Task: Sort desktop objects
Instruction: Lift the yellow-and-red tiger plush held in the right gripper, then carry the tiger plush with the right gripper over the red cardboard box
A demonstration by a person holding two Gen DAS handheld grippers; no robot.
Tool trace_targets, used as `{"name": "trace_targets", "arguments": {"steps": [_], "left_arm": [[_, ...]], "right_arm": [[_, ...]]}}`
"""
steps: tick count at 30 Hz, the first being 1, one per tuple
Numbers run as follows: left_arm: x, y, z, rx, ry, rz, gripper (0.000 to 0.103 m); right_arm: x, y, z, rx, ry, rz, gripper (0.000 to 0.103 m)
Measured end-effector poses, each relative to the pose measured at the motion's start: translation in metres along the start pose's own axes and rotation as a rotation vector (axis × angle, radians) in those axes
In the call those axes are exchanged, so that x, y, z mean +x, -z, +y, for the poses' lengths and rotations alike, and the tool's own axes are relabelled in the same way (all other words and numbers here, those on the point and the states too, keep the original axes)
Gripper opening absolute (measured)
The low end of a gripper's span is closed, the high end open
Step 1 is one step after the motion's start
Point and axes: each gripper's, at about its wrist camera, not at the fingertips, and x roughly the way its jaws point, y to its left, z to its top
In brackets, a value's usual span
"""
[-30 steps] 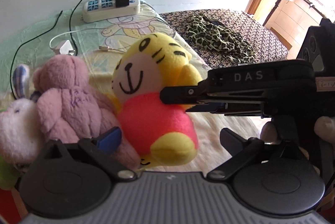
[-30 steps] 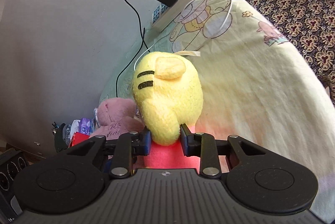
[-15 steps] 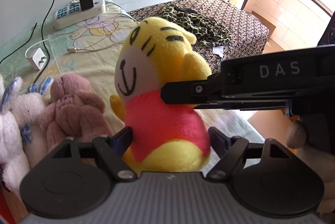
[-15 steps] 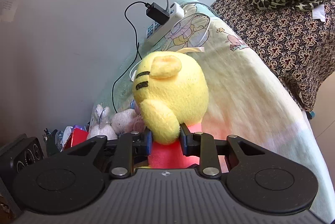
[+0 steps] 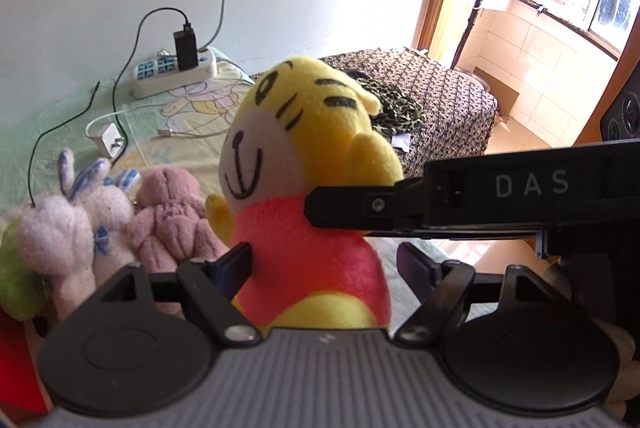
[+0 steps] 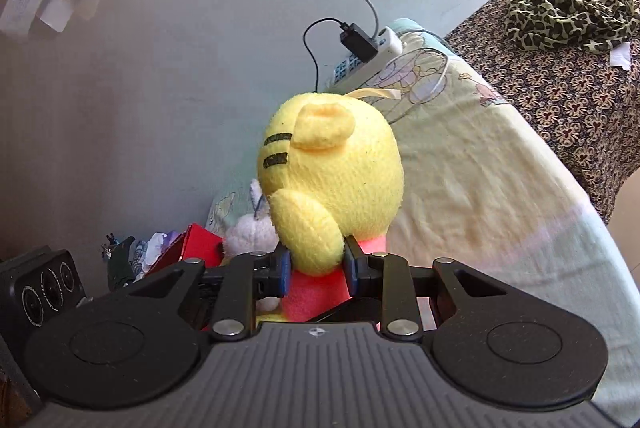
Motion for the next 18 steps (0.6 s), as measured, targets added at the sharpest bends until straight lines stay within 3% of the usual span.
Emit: {"name": "trace_targets", "arguments": {"steps": [6,18], "left_arm": [[-0.035,0.01,0.03,-0.079,-0.043,-0.064,0.079],[-0.13,0.037,0.117,-0.13,-0.101,-0.182,0.079]], "right_arm": [[0.017,0.007,0.038,-0.069,-0.067,0.033,0.028],[0.061,0.039,0.146,-0.169,-0.178,-0.015,0.028]]}}
